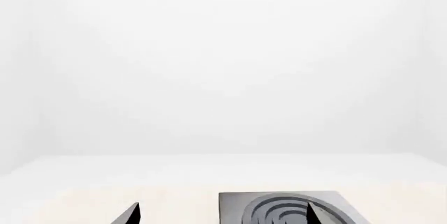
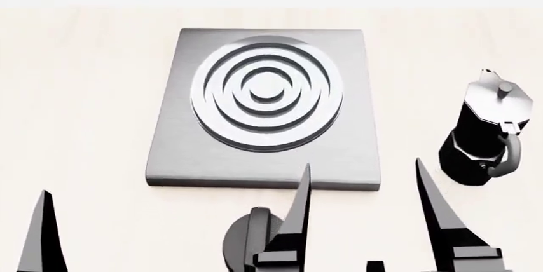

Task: Put the moka pot on the stove.

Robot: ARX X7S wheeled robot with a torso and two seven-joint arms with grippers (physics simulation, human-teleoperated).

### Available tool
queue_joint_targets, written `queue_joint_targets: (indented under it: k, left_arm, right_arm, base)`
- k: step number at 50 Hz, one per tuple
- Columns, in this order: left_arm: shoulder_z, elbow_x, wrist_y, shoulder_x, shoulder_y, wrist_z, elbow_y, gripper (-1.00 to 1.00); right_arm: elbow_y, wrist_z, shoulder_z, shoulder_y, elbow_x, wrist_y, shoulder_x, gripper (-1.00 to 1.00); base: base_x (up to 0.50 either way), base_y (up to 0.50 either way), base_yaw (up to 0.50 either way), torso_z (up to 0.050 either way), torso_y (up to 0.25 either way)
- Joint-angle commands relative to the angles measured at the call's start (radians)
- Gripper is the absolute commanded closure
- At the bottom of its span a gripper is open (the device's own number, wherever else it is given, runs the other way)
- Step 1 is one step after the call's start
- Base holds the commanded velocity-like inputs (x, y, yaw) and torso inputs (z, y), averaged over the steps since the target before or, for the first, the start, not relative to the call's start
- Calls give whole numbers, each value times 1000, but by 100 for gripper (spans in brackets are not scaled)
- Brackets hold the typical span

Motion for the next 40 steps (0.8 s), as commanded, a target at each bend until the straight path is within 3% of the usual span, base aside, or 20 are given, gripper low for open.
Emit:
queue_joint_targets:
  k: [1, 13, 27, 40]
  left_arm:
    - [3, -8, 3, -7, -2, -8, -2, -100]
    - [16, -8, 16, -21, -2, -21, -10, -100]
    - [23, -45, 29, -29, 5, -23, -12, -100]
    - [-6, -92, 40, -31, 1, -36, -19, -100]
  right_arm:
    - [2, 5, -2, 1, 5, 0, 4, -100]
    - [4, 10, -1, 2, 13, -1, 9, -100]
    - [44, -5, 50, -16, 56, -10, 38, -100]
    - [90, -147, 264, 12, 311, 25, 106, -100]
  base:
    - [0, 0, 0, 42, -191]
    - [0, 0, 0, 41, -188]
    - [0, 0, 0, 0, 0]
    - [0, 0, 0, 0, 0]
